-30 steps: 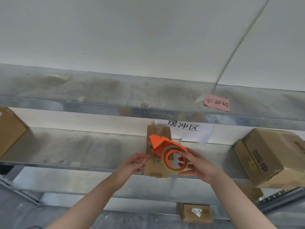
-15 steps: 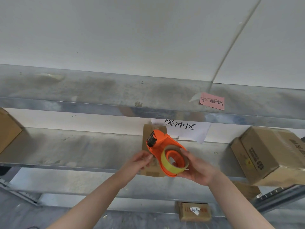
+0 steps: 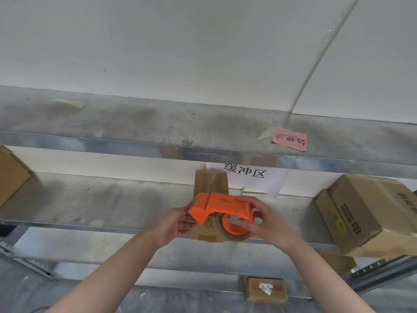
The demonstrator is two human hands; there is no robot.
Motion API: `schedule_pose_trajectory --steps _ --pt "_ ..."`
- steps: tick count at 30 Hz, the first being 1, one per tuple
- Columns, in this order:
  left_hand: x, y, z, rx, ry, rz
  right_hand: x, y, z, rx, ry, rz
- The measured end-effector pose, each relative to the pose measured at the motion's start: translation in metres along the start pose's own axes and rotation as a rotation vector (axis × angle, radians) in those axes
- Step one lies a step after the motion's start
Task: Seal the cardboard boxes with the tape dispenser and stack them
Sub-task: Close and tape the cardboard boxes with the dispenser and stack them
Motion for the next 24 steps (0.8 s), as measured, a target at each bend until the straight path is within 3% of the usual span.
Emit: schedule_pose_trajectory --steps 4,10,13,17,21,24 --pt "0.001 -0.007 -0.003 0.009 -0.039 0.026 0.001 0.005 -0.001 -0.048 0.004 0.048" --pt "0.001 -0.004 -0.001 0.212 0.029 -0.015 -0.002 0.009 -0.004 -0.096 0.026 0.043" --pt "0.005 -0.006 0.002 0.371 0.161 -0.261 -0.004 0.011 -0.005 -0.116 0.032 0.023" --pt "0.007 -0.020 0.002 0.729 0.465 -0.802 -0.002 0.016 -0.003 -0.153 0.041 0.040" --pt "-0.008 -0.037 -0.005 0.835 0.670 -0.899 -0.001 0.021 0.002 -0.245 0.095 0.065" --pt "-0.007 -0.035 -0.003 0.890 0.668 -0.974 -0.005 0.024 0.004 -0.276 0.066 0.098"
Point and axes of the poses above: each hand's wrist, its own z-axis away from the middle knuckle, its own x-axis out of the palm, y = z × x, the point moved 1 cm from there along -z, towards the middle knuckle, and after that the axes turned 2 degrees about -z, right-handed, at the moved point
